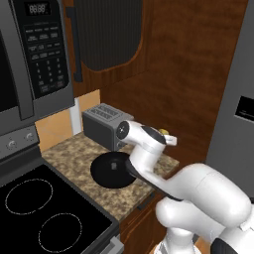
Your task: Grab a lemon wedge from the fridge and one ice cube from the ice bowl, and put them in the glass of lemonade.
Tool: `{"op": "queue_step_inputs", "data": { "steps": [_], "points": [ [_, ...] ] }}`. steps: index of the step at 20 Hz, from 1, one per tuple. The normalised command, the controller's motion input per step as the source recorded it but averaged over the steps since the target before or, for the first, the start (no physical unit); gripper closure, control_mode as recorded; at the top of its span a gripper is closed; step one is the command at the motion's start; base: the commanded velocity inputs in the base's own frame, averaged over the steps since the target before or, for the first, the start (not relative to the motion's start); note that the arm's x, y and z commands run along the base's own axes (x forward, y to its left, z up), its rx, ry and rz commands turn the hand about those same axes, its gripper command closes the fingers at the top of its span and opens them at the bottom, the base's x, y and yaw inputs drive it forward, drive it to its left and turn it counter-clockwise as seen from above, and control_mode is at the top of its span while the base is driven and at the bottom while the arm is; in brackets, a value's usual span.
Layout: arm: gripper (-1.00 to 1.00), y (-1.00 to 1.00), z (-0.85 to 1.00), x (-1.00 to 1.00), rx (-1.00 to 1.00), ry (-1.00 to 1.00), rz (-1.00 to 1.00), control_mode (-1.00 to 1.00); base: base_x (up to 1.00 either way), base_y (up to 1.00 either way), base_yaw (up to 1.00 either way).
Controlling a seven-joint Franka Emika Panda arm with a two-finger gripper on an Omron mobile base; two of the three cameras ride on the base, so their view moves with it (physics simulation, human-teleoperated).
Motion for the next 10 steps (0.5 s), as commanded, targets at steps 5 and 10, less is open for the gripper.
{"op": "queue_step_inputs", "data": {
  "steps": [5,10],
  "points": [
    [1.0,0.0,-0.19,0.3,-0.05,0.0,0.0,-1.0,0.0,0.0,0.0],
    [1.0,0.0,-0.23,0.3,-0.06,0.0,0.0,-1.0,0.0,0.0,0.0]
  ]
}}
